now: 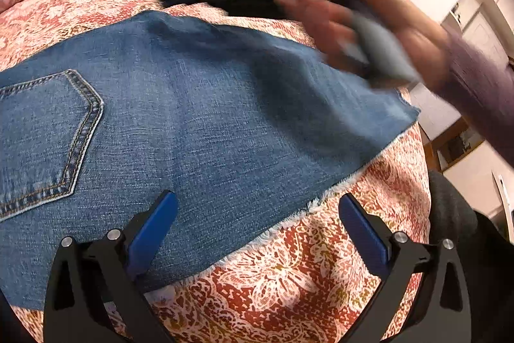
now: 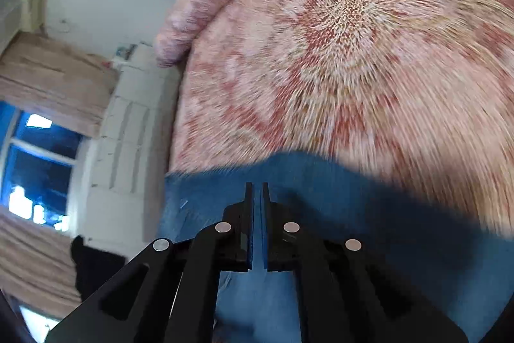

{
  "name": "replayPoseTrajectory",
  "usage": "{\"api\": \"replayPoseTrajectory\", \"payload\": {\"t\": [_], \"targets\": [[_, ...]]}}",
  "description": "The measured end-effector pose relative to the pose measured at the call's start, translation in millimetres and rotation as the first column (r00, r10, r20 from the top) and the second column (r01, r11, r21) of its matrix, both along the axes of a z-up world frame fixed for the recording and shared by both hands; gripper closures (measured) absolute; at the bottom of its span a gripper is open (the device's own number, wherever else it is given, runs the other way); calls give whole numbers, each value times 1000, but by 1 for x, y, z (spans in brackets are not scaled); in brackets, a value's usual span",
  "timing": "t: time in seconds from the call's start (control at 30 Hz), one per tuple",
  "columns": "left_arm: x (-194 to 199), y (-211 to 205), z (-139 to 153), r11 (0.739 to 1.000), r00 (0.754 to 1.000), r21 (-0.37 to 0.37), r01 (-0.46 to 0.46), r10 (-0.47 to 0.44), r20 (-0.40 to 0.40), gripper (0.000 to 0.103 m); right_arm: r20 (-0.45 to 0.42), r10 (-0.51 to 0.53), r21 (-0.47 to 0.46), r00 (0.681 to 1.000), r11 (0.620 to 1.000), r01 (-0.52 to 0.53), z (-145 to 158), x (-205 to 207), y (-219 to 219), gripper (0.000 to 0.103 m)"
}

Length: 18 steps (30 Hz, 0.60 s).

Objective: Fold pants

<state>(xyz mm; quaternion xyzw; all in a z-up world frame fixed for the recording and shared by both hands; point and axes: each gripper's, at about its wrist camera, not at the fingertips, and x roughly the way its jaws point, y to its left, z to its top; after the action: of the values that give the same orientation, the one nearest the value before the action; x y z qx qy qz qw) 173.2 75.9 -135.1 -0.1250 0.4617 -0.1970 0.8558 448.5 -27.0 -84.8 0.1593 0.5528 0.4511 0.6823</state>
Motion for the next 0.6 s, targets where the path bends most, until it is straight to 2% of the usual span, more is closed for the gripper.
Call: {"api": "replayPoseTrajectory", "payload": {"t": [0.07,0.17,0.23,0.27,0.3,0.37,0.43,0.5,0.57,0.6], "targets": [[-1,-6,-4,1000,1000,13,-12,12,11,3,-6,-13,22,1000,1000,13,6,-21,-38,101],[-5,-14,-5,1000,1000,28,-11,11,27,3,-48,-94,59,994,994,96,-8,-45,-85,101],[-8,-20,-7,999,999,35,-14,12,42,3,-48,-176,-18,983,984,176,-35,-38,-98,71],[-9,-22,-6,999,999,47,-14,11,48,3,-71,-192,-9,979,981,192,-50,-33,-106,80],[-10,-25,-7,998,999,61,-15,11,52,3,-92,-220,24,971,974,223,-62,-27,-118,103],[-13,-34,-10,997,998,78,-16,11,60,3,-111,-255,31,961,965,260,-65,-30,-125,103],[-16,-36,-11,997,998,78,-18,13,65,3,-87,-295,-9,952,955,295,-52,-43,-130,100],[-18,-35,-10,997,998,71,-20,16,67,3,-16,-320,9,947,947,320,-28,-70,-151,100],[-20,-32,-9,998,997,67,-21,17,70,3,38,-378,48,925,925,376,-11,-92,-187,100],[-21,-30,-7,998,997,64,-21,17,71,3,57,-450,63,891,893,446,-2,-106,-220,100]]}}
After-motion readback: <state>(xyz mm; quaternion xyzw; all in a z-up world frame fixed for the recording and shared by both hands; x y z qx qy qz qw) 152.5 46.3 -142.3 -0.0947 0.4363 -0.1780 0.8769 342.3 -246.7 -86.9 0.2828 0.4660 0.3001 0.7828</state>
